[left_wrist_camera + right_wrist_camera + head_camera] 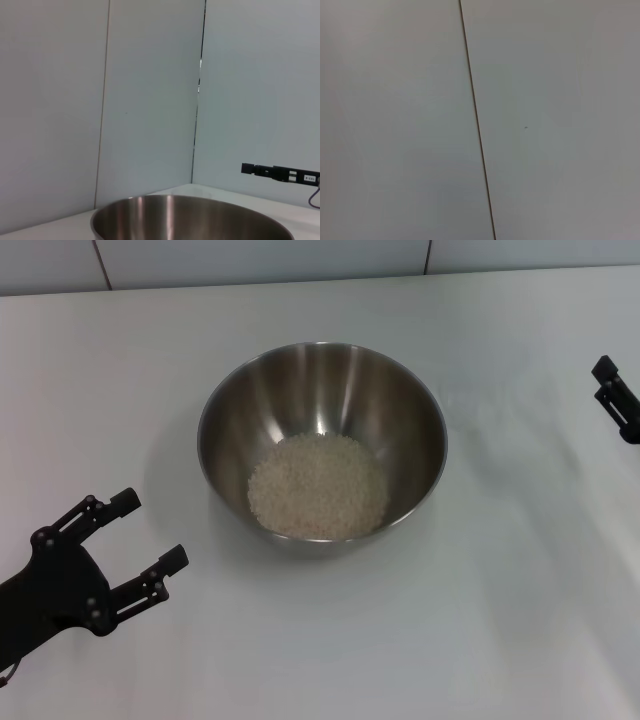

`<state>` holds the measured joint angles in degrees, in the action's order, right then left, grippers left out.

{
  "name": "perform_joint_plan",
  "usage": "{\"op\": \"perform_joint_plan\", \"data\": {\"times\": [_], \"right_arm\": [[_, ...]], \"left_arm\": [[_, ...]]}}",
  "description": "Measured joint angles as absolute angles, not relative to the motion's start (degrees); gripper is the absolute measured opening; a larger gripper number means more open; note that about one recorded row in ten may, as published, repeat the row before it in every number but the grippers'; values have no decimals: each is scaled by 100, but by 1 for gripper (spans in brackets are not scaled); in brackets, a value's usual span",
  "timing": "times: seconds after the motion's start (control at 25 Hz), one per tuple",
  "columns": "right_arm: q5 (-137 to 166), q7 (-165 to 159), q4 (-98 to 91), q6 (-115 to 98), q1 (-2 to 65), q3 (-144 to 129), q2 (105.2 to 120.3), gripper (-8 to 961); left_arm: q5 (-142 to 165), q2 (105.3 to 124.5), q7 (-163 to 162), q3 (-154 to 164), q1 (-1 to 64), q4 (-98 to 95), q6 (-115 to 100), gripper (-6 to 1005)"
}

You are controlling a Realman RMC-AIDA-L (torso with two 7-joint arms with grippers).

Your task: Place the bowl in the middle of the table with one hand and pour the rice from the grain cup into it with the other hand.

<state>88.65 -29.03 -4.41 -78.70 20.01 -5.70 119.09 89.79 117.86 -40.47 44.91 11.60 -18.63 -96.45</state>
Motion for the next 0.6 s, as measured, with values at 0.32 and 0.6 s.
{"op": "perform_joint_plan", "data": {"times": [0.32, 0.6], "right_arm": [[8880, -3280, -700, -8129, 2078, -1028, 11899, 693], [8895, -4441, -1518, -8856, 2036, -2612, 11751, 692]], "left_arm": [[8983, 11784, -4027, 4492, 1160, -1863, -9615, 844], [8985, 11719, -4058, 4534, 1205, -1863, -9615, 844]]}}
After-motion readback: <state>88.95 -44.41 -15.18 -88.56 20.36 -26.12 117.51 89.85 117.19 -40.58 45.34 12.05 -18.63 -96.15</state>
